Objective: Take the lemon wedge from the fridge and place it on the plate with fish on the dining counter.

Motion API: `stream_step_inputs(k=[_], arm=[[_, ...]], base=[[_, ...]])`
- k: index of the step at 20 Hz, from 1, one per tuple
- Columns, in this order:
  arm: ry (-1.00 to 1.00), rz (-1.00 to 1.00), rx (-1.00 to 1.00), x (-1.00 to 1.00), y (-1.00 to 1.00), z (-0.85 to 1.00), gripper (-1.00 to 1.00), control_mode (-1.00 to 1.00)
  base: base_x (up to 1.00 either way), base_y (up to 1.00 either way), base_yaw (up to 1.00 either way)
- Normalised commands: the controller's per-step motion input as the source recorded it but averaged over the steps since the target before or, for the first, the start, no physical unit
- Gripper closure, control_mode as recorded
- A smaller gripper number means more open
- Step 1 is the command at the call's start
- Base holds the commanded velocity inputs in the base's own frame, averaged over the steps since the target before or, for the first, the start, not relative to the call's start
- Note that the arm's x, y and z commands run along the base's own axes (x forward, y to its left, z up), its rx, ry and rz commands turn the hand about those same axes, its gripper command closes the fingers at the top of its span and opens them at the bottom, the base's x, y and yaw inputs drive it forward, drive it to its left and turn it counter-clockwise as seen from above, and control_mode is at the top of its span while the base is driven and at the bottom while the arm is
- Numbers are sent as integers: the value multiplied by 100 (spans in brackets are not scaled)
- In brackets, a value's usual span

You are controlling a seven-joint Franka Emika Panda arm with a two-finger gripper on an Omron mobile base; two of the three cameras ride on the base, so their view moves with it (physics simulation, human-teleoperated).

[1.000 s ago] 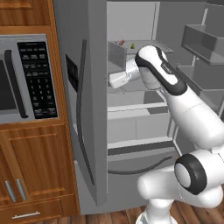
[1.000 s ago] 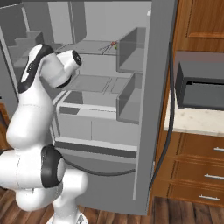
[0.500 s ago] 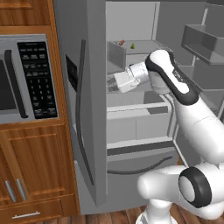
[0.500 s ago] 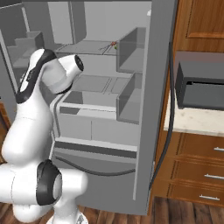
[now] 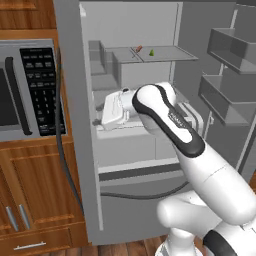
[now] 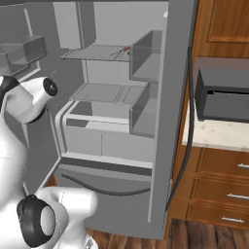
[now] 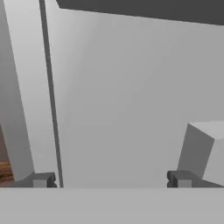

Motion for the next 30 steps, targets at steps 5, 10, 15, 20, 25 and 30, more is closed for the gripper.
stream_step_inputs(k=[5, 10, 15, 20, 25, 30], arm=[[8, -3, -3, 5, 26, -4, -100, -100], [10, -40, 24, -87, -93, 80, -100, -100], [19, -48, 5, -72, -100, 52, -100, -100], [29, -49, 0, -54, -100, 5, -100, -100], [51, -46, -9, -24, -92, 0, -100, -100], [59, -41, -19, -1, -56, -18, -100, -100]], base=[[0, 0, 0], [0, 0, 0], [0, 0, 0], [0, 0, 0], [0, 0, 0], [0, 0, 0]])
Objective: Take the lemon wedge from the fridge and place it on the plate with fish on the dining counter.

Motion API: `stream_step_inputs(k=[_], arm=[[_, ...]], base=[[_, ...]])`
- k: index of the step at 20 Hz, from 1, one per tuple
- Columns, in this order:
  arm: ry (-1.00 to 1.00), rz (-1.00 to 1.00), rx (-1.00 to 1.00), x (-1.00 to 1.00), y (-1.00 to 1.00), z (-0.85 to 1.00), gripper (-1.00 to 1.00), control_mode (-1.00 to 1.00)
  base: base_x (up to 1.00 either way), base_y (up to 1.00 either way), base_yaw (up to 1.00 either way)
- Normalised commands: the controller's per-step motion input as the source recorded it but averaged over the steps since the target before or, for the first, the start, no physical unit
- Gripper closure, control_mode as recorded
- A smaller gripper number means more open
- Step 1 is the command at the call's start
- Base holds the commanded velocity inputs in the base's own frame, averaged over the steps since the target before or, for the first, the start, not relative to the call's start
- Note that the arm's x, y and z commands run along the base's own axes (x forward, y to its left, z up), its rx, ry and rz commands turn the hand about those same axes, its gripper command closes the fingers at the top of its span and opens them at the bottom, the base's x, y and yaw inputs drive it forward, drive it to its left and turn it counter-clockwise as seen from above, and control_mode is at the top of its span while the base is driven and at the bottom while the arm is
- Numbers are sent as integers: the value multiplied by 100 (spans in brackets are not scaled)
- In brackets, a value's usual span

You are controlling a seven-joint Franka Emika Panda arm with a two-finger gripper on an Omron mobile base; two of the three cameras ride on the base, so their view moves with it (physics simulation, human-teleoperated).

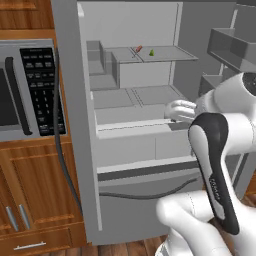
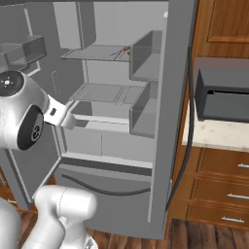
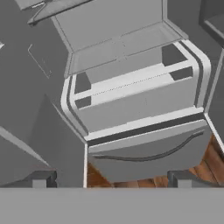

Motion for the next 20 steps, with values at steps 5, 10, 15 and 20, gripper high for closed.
stream_step_inputs(k=[5, 10, 15, 20], arm=[[11, -15, -24, -3, -44, -44, -100, -100], [-4, 1, -7, 3, -13, -17, -100, -100], [-36, 0, -8, -22, -31, -4, -100, -100], [0, 0, 0, 0, 0, 0, -100, -100]], base=[[0, 0, 0], [0, 0, 0], [0, 0, 0], [0, 0, 0]])
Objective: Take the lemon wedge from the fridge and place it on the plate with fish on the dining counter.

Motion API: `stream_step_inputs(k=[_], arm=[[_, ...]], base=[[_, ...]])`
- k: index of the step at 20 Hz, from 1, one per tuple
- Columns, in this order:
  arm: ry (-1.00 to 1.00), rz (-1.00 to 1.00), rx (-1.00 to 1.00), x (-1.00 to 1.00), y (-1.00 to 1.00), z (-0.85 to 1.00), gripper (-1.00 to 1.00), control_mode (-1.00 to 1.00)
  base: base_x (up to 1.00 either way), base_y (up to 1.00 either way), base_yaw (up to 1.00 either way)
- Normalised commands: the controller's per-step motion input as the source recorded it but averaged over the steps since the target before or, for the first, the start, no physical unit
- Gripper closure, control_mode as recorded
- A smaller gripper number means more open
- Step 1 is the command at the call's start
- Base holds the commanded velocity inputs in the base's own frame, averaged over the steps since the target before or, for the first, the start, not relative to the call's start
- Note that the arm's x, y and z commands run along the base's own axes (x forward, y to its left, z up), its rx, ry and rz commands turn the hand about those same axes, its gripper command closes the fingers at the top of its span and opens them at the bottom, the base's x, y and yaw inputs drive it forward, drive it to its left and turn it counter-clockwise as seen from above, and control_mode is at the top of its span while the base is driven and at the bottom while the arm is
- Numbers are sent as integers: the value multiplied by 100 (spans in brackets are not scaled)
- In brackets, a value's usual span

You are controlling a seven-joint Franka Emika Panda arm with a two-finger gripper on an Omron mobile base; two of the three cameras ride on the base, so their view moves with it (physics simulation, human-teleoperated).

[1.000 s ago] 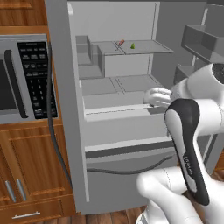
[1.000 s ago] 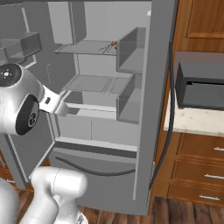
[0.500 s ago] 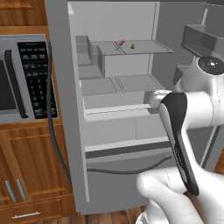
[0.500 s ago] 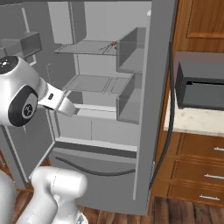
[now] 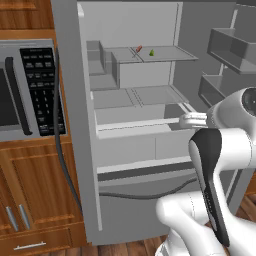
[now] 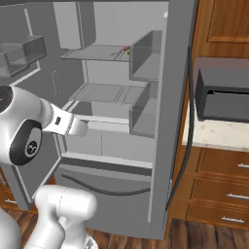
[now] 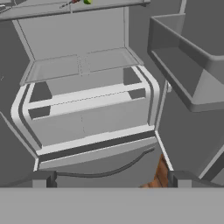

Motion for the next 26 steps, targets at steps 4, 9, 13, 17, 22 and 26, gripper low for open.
stream_step_inputs(k=[4, 9, 13, 17, 22, 26], arm=[[0, 0, 0, 0, 0, 0, -100, -100], [0, 0, 0, 0, 0, 0, -100, -100], [0, 0, 0, 24, -10, 0, -100, -100], [0, 0, 0, 0, 0, 0, -100, 100], [0, 0, 0, 0, 0, 0, -100, 100], [0, 0, 0, 0, 0, 0, -100, 100]], base=[[0, 0, 0], [0, 0, 0], [0, 0, 0], [76, -10, 0], [81, 0, -4], [70, 0, -5]])
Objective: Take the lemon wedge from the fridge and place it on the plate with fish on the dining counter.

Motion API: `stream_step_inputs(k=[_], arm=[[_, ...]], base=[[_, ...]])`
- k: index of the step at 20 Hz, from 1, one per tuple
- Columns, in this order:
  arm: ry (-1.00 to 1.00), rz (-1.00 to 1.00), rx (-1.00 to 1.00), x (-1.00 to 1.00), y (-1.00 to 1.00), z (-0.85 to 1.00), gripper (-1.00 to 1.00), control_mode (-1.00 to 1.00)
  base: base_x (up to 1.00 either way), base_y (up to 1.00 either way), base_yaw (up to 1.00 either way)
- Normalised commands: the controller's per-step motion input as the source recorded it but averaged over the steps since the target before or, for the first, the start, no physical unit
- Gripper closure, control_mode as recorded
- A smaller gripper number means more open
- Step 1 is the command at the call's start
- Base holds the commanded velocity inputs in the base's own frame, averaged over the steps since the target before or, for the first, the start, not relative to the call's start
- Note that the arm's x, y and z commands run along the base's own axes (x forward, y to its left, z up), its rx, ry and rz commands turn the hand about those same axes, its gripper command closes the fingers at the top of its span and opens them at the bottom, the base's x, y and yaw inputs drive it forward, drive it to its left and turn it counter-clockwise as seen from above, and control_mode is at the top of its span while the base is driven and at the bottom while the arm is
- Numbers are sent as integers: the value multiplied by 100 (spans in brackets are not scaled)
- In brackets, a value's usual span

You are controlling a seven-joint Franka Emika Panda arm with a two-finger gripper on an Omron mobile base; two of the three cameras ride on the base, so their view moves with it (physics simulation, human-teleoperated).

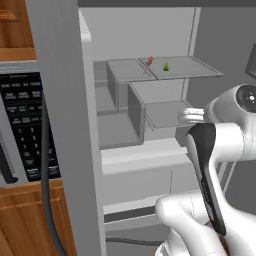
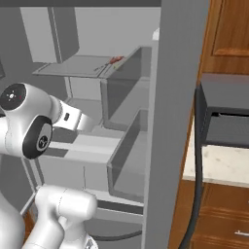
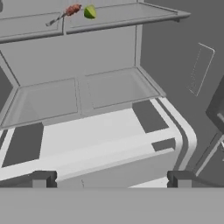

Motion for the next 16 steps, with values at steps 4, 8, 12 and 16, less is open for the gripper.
stream_step_inputs(k=[4, 8, 12, 16], arm=[[0, 0, 0, 0, 0, 0, -100, 100], [0, 0, 0, 0, 0, 0, -100, 100], [0, 0, 0, 0, 0, 0, -100, 100], [0, 0, 0, 0, 0, 0, -100, 100]], base=[[50, -2, -9], [44, 0, -6], [66, -1, -10], [96, -1, -14]])
